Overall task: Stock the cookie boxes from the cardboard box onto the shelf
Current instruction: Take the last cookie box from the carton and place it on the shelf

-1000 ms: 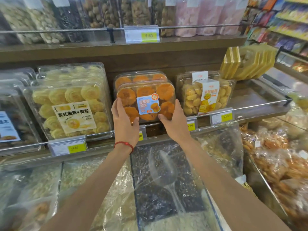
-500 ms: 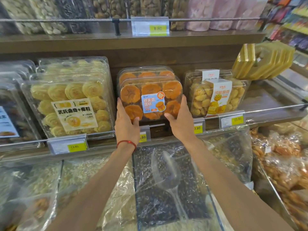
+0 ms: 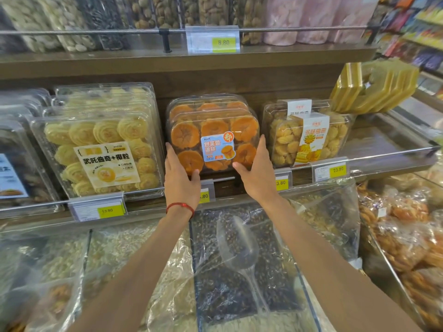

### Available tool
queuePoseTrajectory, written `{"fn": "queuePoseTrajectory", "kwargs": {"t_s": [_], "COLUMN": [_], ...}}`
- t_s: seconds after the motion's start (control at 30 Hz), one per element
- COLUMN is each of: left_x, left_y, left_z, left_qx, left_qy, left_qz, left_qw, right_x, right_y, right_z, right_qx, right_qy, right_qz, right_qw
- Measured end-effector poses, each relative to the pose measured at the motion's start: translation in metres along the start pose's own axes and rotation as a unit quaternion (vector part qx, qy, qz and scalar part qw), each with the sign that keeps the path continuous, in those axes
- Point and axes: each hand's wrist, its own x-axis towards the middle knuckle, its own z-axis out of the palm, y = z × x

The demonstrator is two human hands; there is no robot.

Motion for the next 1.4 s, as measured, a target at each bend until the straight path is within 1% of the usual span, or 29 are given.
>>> {"fn": "queuePoseTrajectory", "kwargs": {"t_s": [0.17,0.4,0.63,0.83,0.97,1.07,1.13,1.27,1.4], "left_x": [-0.006,-0.024,-0.047,-0.053,-0.047,-0.032,-0.02,-0.005,0.009], "left_y": [0.0,0.001,-0.014,-0.051,-0.086,-0.107,-0.117,-0.122,-0.126], "left_z": [-0.001,-0.01,-0.047,-0.107,-0.158,-0.192,-0.208,-0.221,-0.216], "left_qx": [-0.007,-0.028,-0.004,-0.006,-0.002,0.015,0.013,0.001,-0.016], "left_qy": [-0.004,-0.011,0.01,0.026,0.023,0.016,0.011,-0.013,-0.028], "left_qz": [0.001,-0.001,0.047,0.069,0.056,0.061,0.049,0.031,0.005], "left_qw": [1.0,1.0,0.999,0.997,0.998,0.998,0.999,0.999,0.999], "right_x": [-0.01,-0.043,-0.085,-0.119,-0.14,-0.148,-0.149,-0.145,-0.132], "right_y": [-0.002,-0.008,-0.034,-0.073,-0.106,-0.126,-0.135,-0.149,-0.15], "right_z": [-0.003,0.003,0.018,0.056,0.09,0.109,0.118,0.13,0.137], "right_qx": [0.0,0.007,0.017,0.005,0.005,0.012,0.017,0.029,0.015], "right_qy": [0.007,0.022,-0.015,-0.057,-0.063,-0.068,-0.065,-0.068,-0.066], "right_qz": [0.003,-0.032,-0.067,-0.098,-0.086,-0.062,-0.044,-0.02,-0.014], "right_qw": [1.0,0.999,0.997,0.994,0.994,0.996,0.997,0.997,0.998]}}
